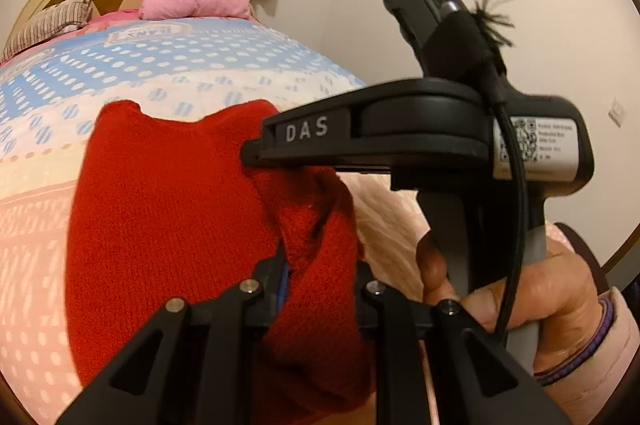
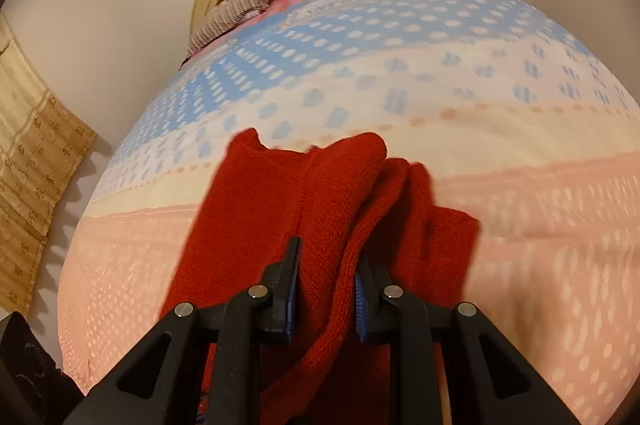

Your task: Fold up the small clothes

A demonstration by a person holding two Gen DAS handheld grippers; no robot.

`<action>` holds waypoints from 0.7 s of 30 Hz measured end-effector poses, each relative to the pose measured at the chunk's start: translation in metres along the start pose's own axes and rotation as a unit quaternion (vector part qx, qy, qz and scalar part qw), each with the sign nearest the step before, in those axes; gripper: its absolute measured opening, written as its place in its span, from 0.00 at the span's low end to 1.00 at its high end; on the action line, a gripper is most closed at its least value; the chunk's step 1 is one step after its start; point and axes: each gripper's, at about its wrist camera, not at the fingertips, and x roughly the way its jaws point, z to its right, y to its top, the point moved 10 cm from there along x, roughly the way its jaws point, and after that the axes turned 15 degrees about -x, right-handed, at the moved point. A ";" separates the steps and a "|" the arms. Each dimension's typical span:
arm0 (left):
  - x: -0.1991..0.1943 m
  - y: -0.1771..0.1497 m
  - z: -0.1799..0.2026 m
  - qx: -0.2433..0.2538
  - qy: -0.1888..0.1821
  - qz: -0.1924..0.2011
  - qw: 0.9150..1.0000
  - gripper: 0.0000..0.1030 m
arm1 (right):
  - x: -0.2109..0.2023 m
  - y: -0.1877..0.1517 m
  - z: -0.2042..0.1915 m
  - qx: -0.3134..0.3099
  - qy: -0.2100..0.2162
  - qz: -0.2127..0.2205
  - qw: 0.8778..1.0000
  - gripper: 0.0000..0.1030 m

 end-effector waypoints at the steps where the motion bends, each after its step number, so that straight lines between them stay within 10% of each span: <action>1: 0.002 0.000 0.001 0.001 0.003 -0.002 1.000 0.19 | -0.001 -0.003 0.005 0.003 0.000 -0.002 1.000 0.22; 8: 0.017 -0.003 0.008 0.026 0.021 0.010 0.999 0.19 | 0.012 -0.019 0.031 0.017 0.001 -0.012 1.000 0.22; 14: -0.011 -0.015 0.008 0.028 -0.037 -0.006 0.999 0.32 | 0.009 -0.026 0.040 0.051 0.027 0.004 0.998 0.21; 21: -0.089 -0.038 -0.033 0.048 -0.064 0.020 0.997 0.78 | -0.051 -0.043 0.043 0.088 -0.003 0.052 0.995 0.36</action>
